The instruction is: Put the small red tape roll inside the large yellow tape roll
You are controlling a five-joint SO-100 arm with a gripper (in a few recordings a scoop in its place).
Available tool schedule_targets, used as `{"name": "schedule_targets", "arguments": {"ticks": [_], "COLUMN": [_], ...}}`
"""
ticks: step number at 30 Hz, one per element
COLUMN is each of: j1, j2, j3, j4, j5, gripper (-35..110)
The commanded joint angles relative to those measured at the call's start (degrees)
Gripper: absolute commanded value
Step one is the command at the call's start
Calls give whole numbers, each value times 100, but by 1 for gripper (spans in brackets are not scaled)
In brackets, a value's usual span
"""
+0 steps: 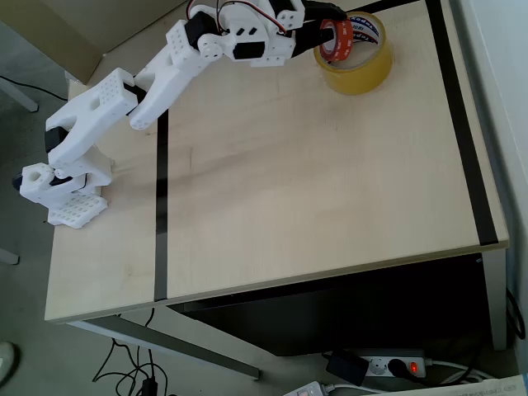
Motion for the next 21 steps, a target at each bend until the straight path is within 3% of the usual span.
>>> {"name": "schedule_targets", "arguments": {"ticks": [1,13,17,21], "j1": [-158,-141,-26,308], "j2": [396,466,923,1380], "j3": [-237,-439,-448,-448], "j4": [-185,642,1494,2777], "j5": [-53,-53,-53,-9], "gripper": [9,15,2,0]}}
